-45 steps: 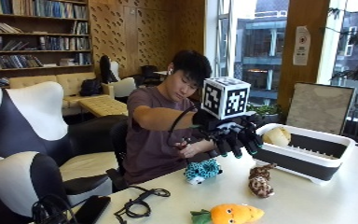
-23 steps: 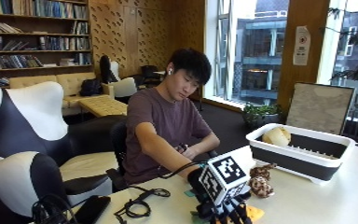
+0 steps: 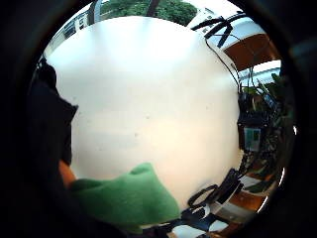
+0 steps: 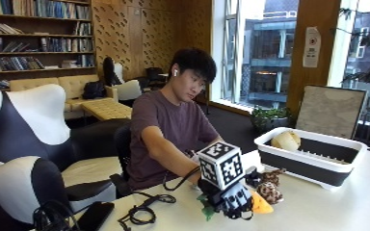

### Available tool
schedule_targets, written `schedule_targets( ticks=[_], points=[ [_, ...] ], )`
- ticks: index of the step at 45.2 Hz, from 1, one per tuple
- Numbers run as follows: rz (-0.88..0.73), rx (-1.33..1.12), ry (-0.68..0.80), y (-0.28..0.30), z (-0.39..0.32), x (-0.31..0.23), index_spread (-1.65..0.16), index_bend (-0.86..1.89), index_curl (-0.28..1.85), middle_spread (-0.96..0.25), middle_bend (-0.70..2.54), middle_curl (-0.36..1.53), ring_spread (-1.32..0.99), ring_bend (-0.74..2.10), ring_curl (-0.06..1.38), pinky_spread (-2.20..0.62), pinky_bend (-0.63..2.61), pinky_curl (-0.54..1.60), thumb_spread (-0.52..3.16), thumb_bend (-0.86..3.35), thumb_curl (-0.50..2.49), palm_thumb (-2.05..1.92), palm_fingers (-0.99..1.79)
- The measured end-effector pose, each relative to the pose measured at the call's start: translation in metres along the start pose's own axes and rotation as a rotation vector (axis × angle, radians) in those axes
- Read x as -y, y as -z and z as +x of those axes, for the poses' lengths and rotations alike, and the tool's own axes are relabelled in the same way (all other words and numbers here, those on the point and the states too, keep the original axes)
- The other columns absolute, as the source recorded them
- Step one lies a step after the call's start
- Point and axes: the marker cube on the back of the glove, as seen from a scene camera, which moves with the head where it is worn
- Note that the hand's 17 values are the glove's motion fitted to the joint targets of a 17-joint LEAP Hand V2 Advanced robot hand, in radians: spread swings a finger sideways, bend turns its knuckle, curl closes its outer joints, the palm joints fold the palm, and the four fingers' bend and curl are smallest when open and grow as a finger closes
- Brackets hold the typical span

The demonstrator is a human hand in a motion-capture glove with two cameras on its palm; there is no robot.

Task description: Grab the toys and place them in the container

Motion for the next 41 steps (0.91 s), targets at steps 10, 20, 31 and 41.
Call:
schedule_targets(
  ticks=[10, 20, 31, 41],
  points=[
    [0.15, -0.008, 0.087, 0.106, -0.052, 0.006, -0.3, 0.86, 0.49, -0.3, 1.05, 0.66, -0.41, 1.2, 0.54, -0.39, 0.85, 0.44, 0.79, 0.17, 0.52, 0.59, 1.3],
    [0.263, -0.015, 0.21, 0.199, -0.147, 0.003, -0.26, 1.08, 0.63, -0.26, 1.22, 0.76, -0.42, 1.32, 0.62, -0.41, 0.94, 0.5, 0.59, 0.16, 0.61, 0.6, 1.17],
    [0.242, -0.022, 0.359, 0.196, -0.32, -0.01, -0.22, 1.15, 0.73, -0.22, 1.29, 0.81, -0.4, 1.38, 0.67, -0.41, 1.0, 0.55, 0.44, 0.15, 0.71, 0.6, 1.09],
    [0.206, -0.245, 0.691, 0.127, -0.406, -0.018, -0.21, 1.16, 0.79, -0.2, 1.31, 0.83, -0.4, 1.39, 0.7, -0.42, 1.02, 0.57, 0.36, 0.14, 0.78, 0.6, 1.06]
  ],
)
